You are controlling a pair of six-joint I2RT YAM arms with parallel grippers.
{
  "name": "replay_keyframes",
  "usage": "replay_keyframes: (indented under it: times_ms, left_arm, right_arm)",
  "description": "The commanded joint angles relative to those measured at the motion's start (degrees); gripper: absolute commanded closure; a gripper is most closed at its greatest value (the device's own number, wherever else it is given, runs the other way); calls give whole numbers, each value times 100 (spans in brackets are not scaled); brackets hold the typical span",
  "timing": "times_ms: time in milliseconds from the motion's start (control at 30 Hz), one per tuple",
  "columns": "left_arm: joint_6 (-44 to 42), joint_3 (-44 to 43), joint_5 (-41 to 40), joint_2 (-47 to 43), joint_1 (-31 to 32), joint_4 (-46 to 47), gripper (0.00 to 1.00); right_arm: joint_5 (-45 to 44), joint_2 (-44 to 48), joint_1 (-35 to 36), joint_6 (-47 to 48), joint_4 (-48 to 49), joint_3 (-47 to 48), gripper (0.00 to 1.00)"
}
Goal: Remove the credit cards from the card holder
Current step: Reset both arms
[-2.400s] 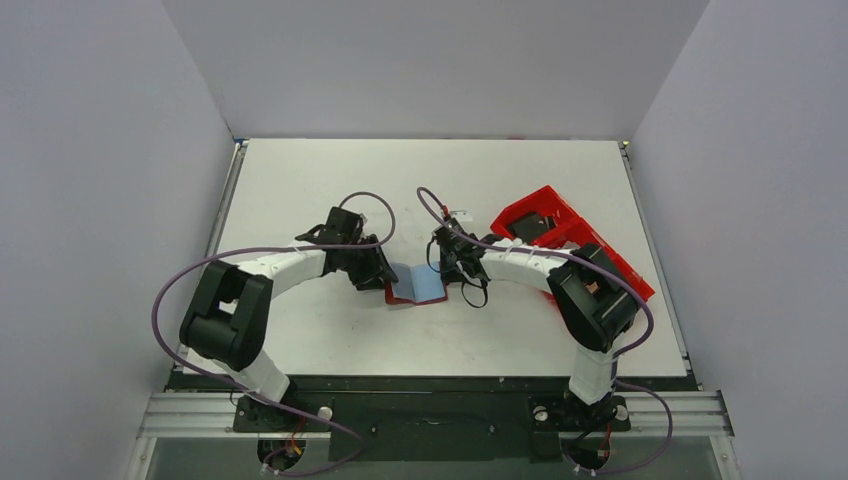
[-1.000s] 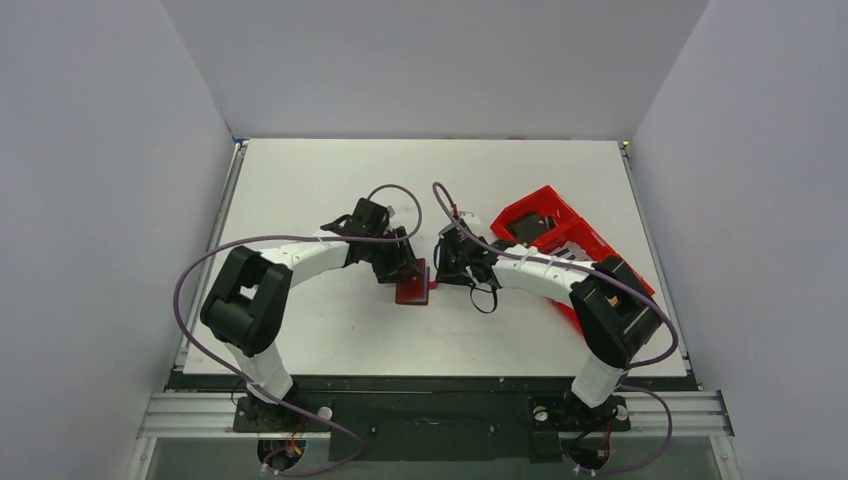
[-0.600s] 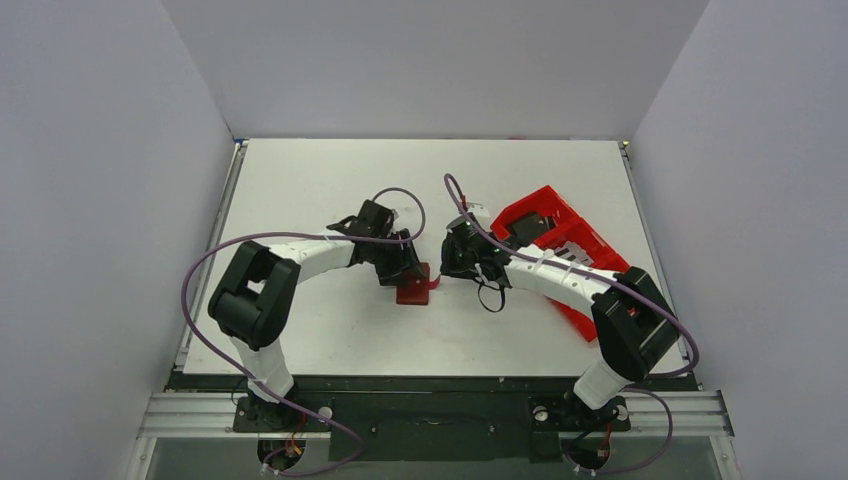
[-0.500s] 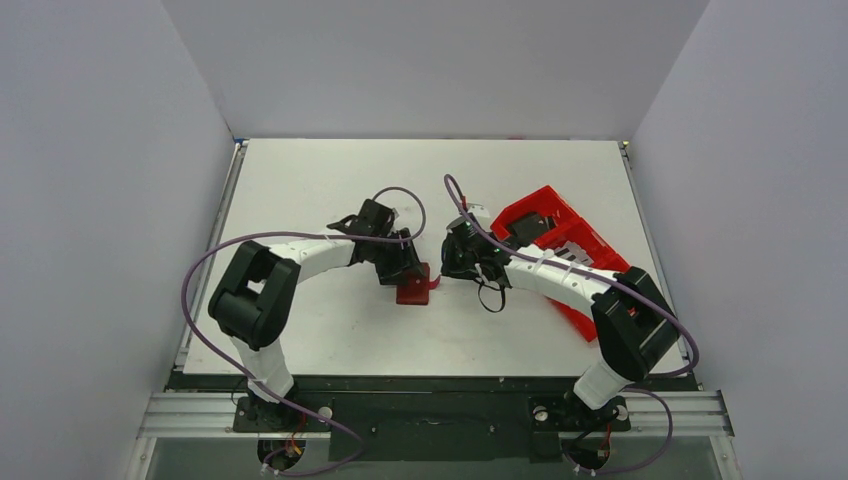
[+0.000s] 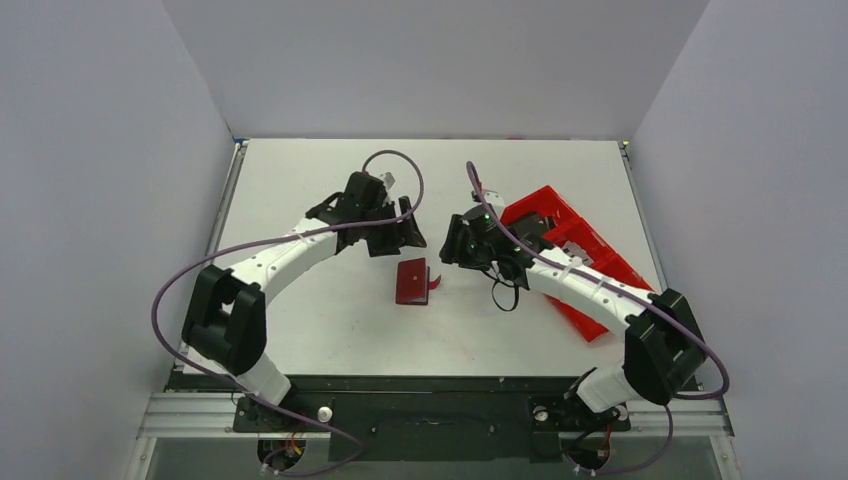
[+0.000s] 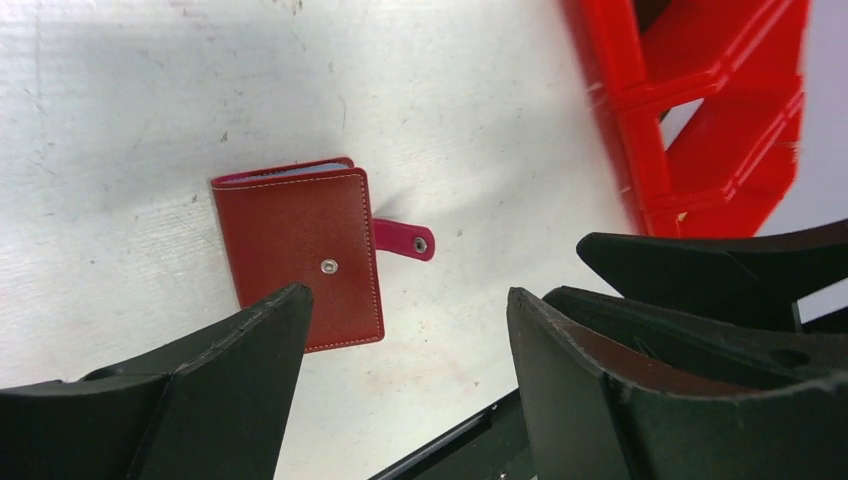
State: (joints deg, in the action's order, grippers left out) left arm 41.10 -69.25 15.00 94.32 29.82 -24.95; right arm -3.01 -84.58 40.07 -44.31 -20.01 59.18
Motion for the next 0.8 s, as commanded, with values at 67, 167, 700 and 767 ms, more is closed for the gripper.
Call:
replay_keyframes:
  times_ms: [67,167,700,767]
  left_arm:
    - [-515,-301,-212,-705,-201,-351,30]
    - [-679,-279,-302,-1026,-355,-425,30]
    - [-1170,203,-939,-2309,-993,-598,29]
    - [-1172,301,-941,-2405,-1035,-549,29]
  right_arm:
    - [-216,621,-65,-25,208,316,39]
    - [-272,798,-67,-68,279,303,34]
    - [-516,1537,-47,-160,806,-56,29]
    - [-529,1540,-50,-152,806,-76,29]
